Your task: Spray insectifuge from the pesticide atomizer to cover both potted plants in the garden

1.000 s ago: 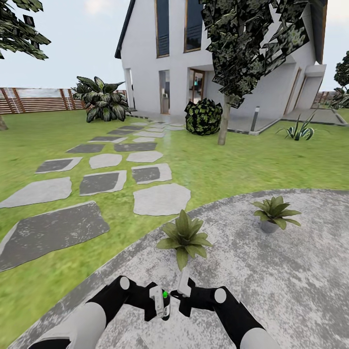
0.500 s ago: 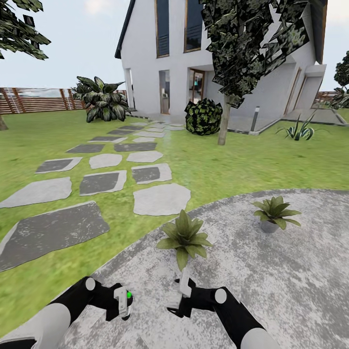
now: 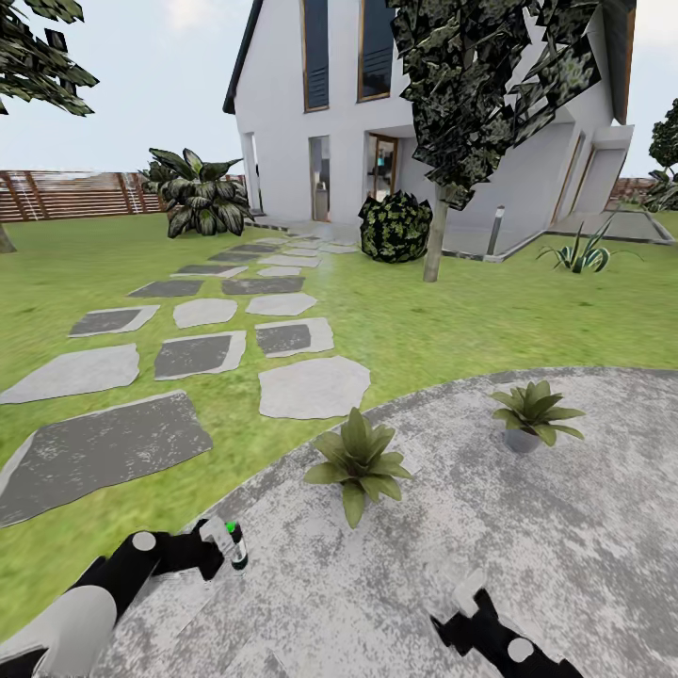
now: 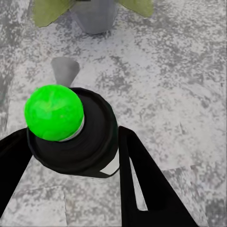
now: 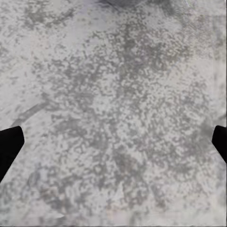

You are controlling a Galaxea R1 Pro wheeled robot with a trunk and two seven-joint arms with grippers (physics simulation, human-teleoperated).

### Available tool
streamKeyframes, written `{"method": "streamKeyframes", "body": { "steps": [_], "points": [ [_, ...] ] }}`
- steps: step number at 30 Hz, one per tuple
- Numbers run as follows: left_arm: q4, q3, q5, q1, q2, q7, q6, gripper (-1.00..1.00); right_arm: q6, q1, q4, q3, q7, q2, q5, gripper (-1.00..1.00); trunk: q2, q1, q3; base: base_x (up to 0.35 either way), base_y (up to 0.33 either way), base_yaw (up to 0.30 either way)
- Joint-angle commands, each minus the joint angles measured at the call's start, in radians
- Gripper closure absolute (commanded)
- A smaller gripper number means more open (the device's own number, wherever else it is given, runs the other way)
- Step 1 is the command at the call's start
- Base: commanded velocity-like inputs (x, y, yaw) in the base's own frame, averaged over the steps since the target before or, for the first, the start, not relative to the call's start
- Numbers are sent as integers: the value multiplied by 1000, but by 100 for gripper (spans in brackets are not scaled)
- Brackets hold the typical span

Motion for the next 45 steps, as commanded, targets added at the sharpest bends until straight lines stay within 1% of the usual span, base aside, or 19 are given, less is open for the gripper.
{"method": "streamKeyframes", "body": {
  "steps": [1, 3, 4, 5, 6, 7, 10, 12, 16, 18, 19, 22, 23, 24, 26, 29, 32, 37, 45],
  "points": [
    [-1, 41, 6, -3, -6, -1, 46, 100, -4, 1, 34, -27, -87, -18, -8, -100, 0, 0, -1, 0, 0, 0],
    [-2, 66, 37, -29, -10, 1, 176, 100, -5, 19, 62, -48, -302, -25, -108, -100, 0, 0, -1, 0, 0, 0],
    [-2, 68, 58, -42, -10, 1, 238, 100, -5, 28, 69, -55, -400, -25, -182, -100, 0, 0, -1, 0, 0, 0],
    [-3, 69, 77, -62, -11, 0, 322, 100, -5, 34, 71, -59, -499, -29, -283, -100, 0, 0, -1, 0, 0, 0],
    [-3, 69, 84, -77, -12, 0, 379, 100, -5, 36, 72, -61, -536, -30, -347, -100, 0, 0, -1, 0, 0, 0],
    [-3, 69, 87, -87, -12, 0, 414, 100, -5, 37, 71, -61, -549, -31, -379, -100, 0, 0, -1, 0, 0, 0],
    [-5, 64, 88, -116, -12, -1, 518, 100, -4, 38, 70, -60, -567, -27, -426, -100, 0, 0, -1, 0, 0, 0],
    [-5, 61, 84, -137, -12, -2, 569, 100, -4, 38, 69, -58, -570, -22, -435, -100, 0, 0, -1, 0, 0, 0],
    [-6, 48, 77, -149, -14, -13, 605, 100, -6, 38, 73, -59, -570, -14, -438, -100, 0, 0, -1, 0, 0, 0],
    [-7, 43, 77, -165, -14, -13, 664, 100, -7, 38, 76, -59, -571, -13, -437, -100, 0, 0, -1, 0, 0, 0],
    [-6, 21, 60, -207, -13, -22, 761, 100, -7, 38, 82, -59, -571, -12, -436, -100, 0, 0, -1, 0, 0, 0],
    [-6, -60, 38, -217, -14, -75, 783, 100, -8, 38, 88, -59, -571, -11, -437, -100, 0, 0, -1, 0, 0, 0],
    [-6, -168, 27, -221, -15, -184, 791, 100, -8, 38, 91, -59, -572, -11, -438, -100, 0, 0, -1, 0, 0, 0],
    [-7, -186, 25, -224, -15, -210, 793, 100, -7, 38, 91, -59, -572, -11, -438, -100, 0, 0, -1, 86, 15, 0],
    [-23, -198, 23, -228, -15, -226, 809, 100, -7, 38, 91, -59, -572, -11, -439, -100, 0, 0, -1, 202, 50, -89],
    [-87, -205, 21, -229, -13, -235, 902, 100, -7, 39, 92, -59, -572, -11, -440, -100, 0, 0, -1, 289, 77, -230],
    [-130, -208, 18, -224, -13, -237, 944, 100, -7, 39, 92, -59, -573, -11, -440, -100, 0, 0, -1, 321, 97, -211],
    [-147, -234, -14, -219, -14, -238, 962, 100, -7, 40, 93, -59, -571, -12, -438, -100, 0, 0, -1, 331, 80, -43],
    [-147, -254, -21, -217, -15, -239, 964, 100, -7, 41, 93, -59, -572, -12, -437, -100, 0, 0, -1, 314, -96, -2]
  ]
}}
